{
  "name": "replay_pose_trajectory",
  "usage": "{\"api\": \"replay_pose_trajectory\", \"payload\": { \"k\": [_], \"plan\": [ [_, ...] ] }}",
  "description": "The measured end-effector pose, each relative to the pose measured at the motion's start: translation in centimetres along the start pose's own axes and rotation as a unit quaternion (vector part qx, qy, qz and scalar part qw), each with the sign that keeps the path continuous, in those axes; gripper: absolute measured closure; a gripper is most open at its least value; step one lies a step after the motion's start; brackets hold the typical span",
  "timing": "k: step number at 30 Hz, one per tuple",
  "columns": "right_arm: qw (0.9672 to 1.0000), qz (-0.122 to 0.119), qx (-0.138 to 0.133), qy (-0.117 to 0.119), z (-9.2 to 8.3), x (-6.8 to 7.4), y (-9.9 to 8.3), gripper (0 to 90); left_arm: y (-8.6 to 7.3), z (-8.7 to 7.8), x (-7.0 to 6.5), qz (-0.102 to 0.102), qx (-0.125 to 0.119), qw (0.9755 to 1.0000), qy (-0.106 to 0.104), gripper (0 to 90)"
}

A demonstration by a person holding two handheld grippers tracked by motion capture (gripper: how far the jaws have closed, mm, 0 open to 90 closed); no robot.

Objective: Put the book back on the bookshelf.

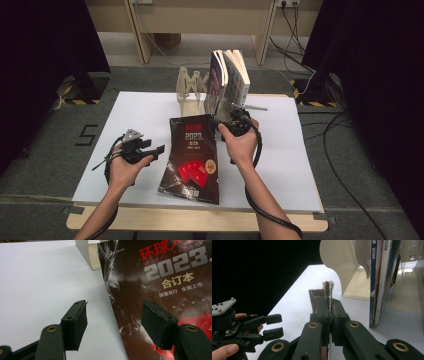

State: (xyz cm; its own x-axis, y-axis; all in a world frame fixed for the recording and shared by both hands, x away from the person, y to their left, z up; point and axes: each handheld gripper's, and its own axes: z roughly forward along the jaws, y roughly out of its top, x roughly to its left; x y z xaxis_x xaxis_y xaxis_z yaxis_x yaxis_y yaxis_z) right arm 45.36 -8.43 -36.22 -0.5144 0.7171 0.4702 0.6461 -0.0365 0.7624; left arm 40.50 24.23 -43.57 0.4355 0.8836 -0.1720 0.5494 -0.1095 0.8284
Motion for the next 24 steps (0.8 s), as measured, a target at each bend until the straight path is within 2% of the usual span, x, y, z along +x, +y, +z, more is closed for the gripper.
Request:
{"api": "replay_pose_trajectory", "payload": {
  "k": [24],
  "plan": [
    [0.9991,-0.003,-0.040,-0.015,-0.25,0.36,1.01,87.7,0.92,0.14,-0.77,0.009,-0.010,0.9999,-0.003,36.5]
  ]
}}
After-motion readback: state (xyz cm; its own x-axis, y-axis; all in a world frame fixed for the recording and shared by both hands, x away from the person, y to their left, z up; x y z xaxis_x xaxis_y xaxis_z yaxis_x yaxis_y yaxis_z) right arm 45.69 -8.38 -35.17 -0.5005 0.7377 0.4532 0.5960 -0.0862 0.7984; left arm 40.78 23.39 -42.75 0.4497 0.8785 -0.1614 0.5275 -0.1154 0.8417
